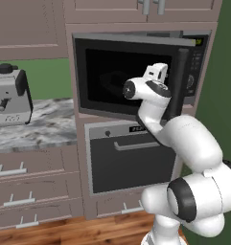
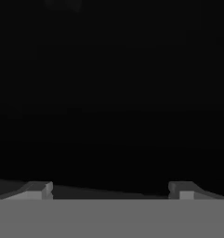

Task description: Place the tupperware containing the steak and broccoli meal in the microwave. Close the microwave door and press the start button to reheat the meal.

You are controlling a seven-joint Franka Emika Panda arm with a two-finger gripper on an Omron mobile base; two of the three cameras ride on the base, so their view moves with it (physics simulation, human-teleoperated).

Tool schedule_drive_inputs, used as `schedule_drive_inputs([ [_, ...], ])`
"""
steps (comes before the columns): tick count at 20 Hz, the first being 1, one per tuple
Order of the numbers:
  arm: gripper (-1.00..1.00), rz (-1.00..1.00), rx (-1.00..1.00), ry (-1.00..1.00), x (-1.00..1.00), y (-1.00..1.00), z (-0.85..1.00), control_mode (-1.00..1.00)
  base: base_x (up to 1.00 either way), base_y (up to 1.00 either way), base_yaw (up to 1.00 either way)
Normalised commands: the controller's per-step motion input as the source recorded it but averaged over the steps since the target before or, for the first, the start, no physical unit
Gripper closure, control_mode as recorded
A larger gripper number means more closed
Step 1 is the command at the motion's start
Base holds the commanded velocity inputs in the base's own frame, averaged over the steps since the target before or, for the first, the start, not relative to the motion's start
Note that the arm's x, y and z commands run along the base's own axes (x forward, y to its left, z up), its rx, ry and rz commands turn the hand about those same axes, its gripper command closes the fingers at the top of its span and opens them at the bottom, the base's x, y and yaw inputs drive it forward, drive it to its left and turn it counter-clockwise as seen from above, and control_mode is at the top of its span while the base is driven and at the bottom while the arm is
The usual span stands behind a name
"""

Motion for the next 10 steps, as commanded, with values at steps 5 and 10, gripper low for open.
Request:
schedule_drive_inputs([
  [5,-1.0,0.27,0.0,-0.1,0.69,-0.05,0.0,-1.0,0.0,0.0,0.0],
  [10,-1.0,0.28,0.0,-0.09,0.75,0.0,0.08,-1.0,0.0,0.0,0.0],
])
